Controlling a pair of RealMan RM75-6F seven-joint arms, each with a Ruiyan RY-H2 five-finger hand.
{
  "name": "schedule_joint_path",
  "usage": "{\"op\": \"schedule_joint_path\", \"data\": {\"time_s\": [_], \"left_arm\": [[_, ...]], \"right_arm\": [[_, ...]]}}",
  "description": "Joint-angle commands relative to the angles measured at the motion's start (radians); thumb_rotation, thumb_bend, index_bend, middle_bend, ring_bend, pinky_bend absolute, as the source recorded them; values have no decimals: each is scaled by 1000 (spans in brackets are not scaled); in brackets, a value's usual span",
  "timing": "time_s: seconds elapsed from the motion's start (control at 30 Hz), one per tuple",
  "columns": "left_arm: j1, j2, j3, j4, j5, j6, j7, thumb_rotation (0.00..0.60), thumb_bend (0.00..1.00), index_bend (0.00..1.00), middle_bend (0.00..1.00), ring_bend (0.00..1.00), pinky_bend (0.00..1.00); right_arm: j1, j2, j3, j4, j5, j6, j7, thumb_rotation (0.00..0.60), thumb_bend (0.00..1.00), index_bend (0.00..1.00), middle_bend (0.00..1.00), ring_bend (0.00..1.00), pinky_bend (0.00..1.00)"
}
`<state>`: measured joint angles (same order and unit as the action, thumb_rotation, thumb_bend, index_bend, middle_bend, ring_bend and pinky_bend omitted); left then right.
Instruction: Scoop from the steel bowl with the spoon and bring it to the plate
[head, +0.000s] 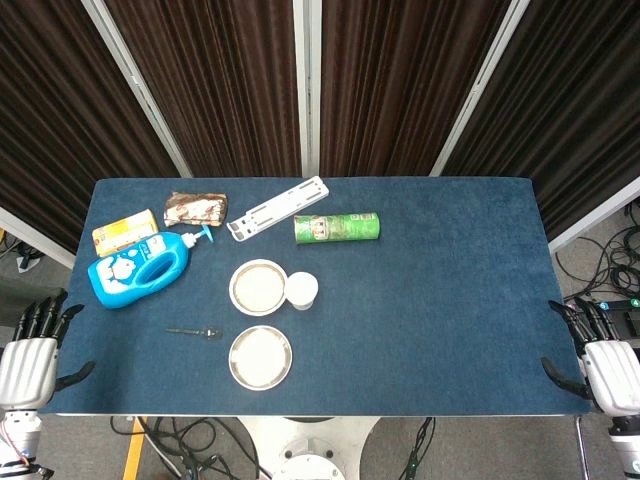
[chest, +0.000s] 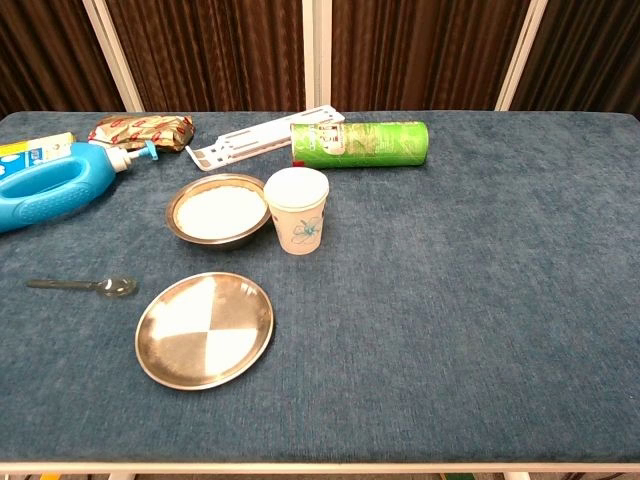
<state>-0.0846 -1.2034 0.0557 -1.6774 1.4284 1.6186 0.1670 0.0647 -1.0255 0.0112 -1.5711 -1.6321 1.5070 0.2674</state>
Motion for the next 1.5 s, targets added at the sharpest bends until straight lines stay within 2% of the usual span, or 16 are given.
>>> {"op": "schedule_joint_path", "data": {"time_s": [0.03, 0.33, 0.47, 0.57, 0.67, 0.77, 0.9, 1.0, 1.13, 1.5], "left_arm": [[7, -6, -10, -2, -5, -1, 16, 600, 185, 235, 164, 80, 69], [-3, 1, -34, -9, 15, -40, 20, 600, 185, 237, 166, 80, 69], [-53, -7, -70, 24, 35, -89, 12, 600, 187, 273, 251, 126, 103], [-113, -22, -94, 53, 46, -165, 19, 600, 193, 319, 342, 220, 203], [-180, -43, -111, 84, 49, -262, 25, 600, 217, 348, 446, 341, 403], [-243, -70, -117, 118, 30, -376, 30, 600, 239, 393, 566, 513, 666], [-306, -126, -117, 179, -10, -504, 36, 600, 258, 458, 705, 650, 843], [-336, -170, -116, 220, -59, -583, 48, 600, 281, 500, 772, 725, 890], [-352, -226, -111, 271, -115, -639, 57, 600, 295, 506, 831, 788, 937], [-357, -315, -112, 343, -207, -677, 67, 600, 315, 547, 907, 860, 994]], "right_arm": [[13, 1, 6, -6, -4, -10, -5, 600, 224, 95, 167, 0, 8], [27, 7, 15, -20, 2, -13, -29, 600, 224, 95, 168, 0, 8], [30, 15, 29, -25, 12, -4, -52, 600, 222, 95, 168, 0, 8], [39, 24, 37, -30, 22, -14, -65, 600, 222, 95, 169, 0, 7], [50, 30, 43, -35, 30, -28, -75, 600, 222, 95, 170, 0, 7], [58, 33, 47, -38, 40, -42, -79, 600, 222, 95, 174, 0, 8], [66, 33, 48, -41, 49, -56, -86, 600, 222, 95, 177, 0, 8], [70, 32, 47, -43, 55, -67, -89, 600, 221, 95, 178, 0, 7], [69, 30, 46, -45, 62, -70, -92, 600, 222, 95, 179, 0, 8], [62, 25, 38, -41, 71, -69, -89, 600, 221, 95, 181, 0, 8]]}}
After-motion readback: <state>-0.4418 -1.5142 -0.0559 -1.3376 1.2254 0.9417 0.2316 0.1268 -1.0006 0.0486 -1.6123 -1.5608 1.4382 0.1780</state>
